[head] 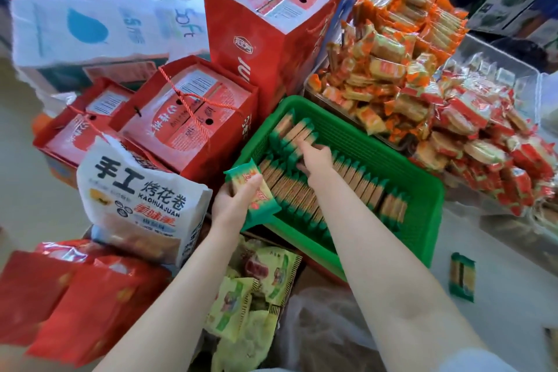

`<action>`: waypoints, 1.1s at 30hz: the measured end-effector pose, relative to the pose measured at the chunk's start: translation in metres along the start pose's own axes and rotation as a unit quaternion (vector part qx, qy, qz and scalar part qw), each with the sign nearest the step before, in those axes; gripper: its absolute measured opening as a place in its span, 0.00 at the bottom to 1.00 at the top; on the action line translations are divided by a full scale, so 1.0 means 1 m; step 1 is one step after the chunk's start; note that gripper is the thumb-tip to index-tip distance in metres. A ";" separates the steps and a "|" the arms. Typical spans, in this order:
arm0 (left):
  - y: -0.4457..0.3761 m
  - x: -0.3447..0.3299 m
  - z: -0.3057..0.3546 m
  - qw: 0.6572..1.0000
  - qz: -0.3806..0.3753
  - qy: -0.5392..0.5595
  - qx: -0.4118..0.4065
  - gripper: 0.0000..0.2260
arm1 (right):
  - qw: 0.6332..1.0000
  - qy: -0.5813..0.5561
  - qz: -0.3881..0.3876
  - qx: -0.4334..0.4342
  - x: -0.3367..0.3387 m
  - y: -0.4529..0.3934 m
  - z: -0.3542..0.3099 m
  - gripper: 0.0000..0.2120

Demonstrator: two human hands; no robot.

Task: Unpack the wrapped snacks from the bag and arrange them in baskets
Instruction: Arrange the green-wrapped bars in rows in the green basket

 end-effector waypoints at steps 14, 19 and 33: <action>0.003 -0.041 0.020 0.989 -0.088 -0.118 -0.019 0.15 | 0.982 -0.122 -0.138 0.035 0.008 0.055 0.018 0.24; -0.006 -0.094 0.023 0.947 -0.130 -0.281 -0.082 0.20 | 0.969 -0.030 -0.240 0.053 0.004 0.092 0.044 0.21; -0.006 -0.055 -0.011 0.649 -0.140 -0.661 -0.349 0.27 | 0.989 0.142 -0.001 0.035 0.030 -0.012 0.018 0.39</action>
Point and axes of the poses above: each hand's wrist, its own y-axis away from the middle knuckle, its own x-axis out of the back of the hand, z = x × y, the point moved 9 cm from there along -y, towards the middle knuckle, and after that the axes turned 13 degrees about y, right-handed, at the moved point
